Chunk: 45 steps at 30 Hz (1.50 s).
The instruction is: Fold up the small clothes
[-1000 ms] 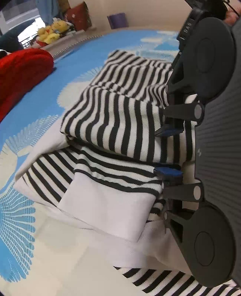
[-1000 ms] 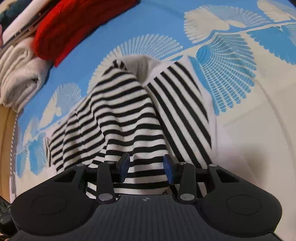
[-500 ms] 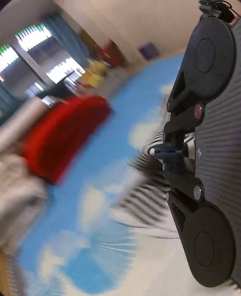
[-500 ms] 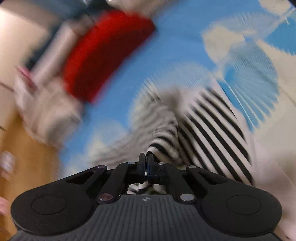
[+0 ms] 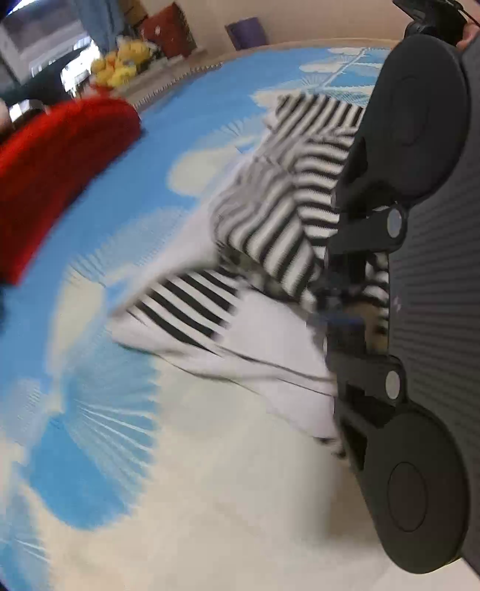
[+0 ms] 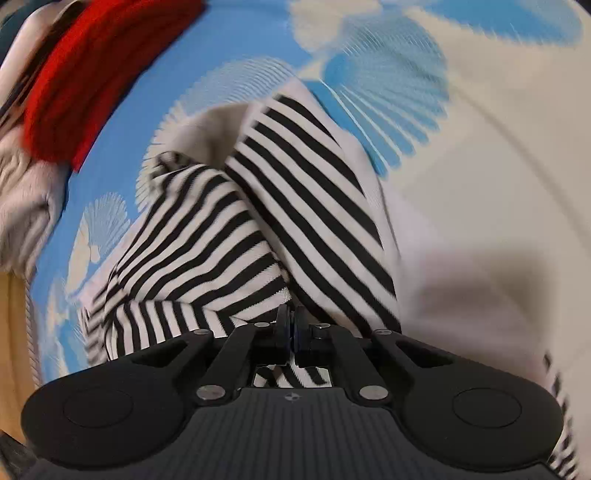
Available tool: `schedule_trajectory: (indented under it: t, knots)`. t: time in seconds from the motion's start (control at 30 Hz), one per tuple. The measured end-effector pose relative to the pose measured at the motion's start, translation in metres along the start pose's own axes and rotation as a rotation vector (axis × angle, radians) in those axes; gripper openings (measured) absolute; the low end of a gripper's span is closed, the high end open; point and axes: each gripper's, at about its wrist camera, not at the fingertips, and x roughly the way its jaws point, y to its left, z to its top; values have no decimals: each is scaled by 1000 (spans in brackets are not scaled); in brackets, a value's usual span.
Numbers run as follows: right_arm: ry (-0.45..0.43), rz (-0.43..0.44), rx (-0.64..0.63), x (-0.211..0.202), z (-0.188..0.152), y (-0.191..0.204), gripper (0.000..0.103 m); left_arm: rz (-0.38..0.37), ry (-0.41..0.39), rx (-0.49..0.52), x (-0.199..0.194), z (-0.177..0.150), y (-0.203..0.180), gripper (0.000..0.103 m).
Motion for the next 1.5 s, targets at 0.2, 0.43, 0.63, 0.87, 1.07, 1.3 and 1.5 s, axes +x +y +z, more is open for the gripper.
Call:
schedule_trajectory:
  t: [0.2,0.43,0.63,0.87,1.07,1.3,1.5]
  knots:
    - [-76,45,-58,-10,-1,14,39,-21,-29,-18,4,-7,0,43]
    - [-109,96,-49,-1,4,22,1,-13,-241,124,-28,-4,-26,2]
    - [-88,22,-102,0,2,23,0,155,-48,100,0,-17,-19,2]
    - [-114,-119,-74,3,3,14,10,201,-219,184,-25,-19,-33,20]
    - [-285,3,-302,-19,1,49,31,48,-114,268,-5,-32,-49,21]
    - [-58,-67,-309,36,-4,39,30,171,-59,269,3,-32,-44,20]
    - [-157,-38,-449,29,-18,49,33,183,-33,274,3,-33,-44,26]
